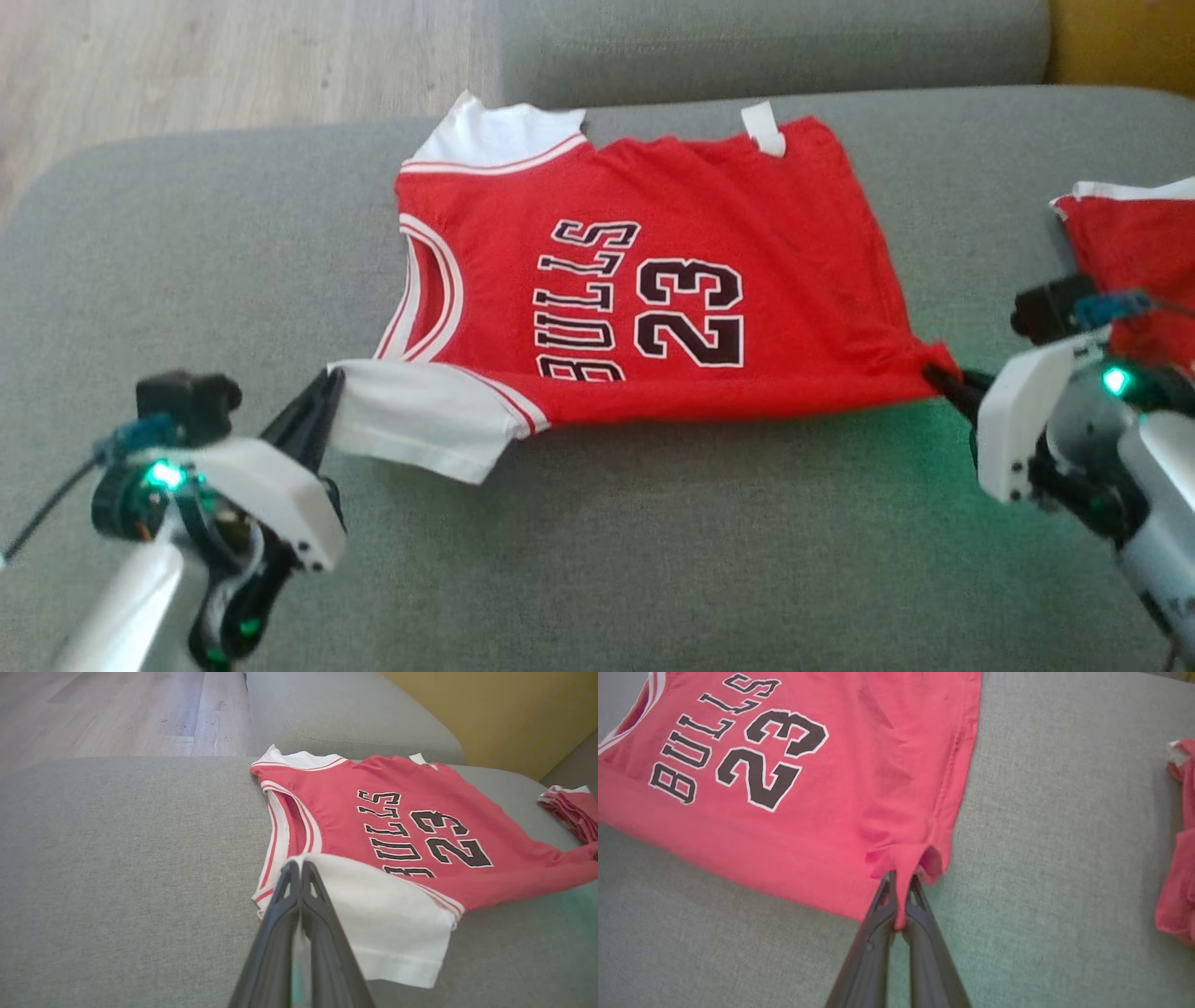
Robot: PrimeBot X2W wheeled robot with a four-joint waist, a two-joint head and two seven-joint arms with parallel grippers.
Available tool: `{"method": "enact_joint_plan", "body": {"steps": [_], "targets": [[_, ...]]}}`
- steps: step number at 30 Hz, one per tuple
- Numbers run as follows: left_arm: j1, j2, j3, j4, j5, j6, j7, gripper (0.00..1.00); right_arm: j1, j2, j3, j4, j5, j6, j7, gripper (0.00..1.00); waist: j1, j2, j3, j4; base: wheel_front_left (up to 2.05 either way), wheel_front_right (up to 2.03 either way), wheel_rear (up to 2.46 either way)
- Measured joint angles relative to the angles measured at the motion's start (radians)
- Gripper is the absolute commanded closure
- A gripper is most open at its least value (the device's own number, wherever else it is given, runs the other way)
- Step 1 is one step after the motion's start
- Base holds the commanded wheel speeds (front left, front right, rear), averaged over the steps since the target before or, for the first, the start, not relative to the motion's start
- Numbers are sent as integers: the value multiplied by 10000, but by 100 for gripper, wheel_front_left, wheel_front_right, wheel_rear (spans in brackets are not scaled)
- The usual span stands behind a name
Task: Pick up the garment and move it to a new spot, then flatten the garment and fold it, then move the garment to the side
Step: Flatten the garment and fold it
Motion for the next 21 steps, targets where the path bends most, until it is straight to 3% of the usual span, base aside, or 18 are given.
{"method": "enact_joint_plan", "body": {"steps": [8, 21], "targets": [[-1789, 86, -378, 1421, 276, -391, 734, 100, -1205, 278, -84, 522, -318, 0, 445, 100, 1, 0, 671, -22, 0, 0, 0], [-4461, -305, -1333, 4036, 918, -976, 1427, 100, -2504, 472, 431, 1557, -397, 0, 723, 100, 0, 0, 1423, -7, 0, 0, 0]]}}
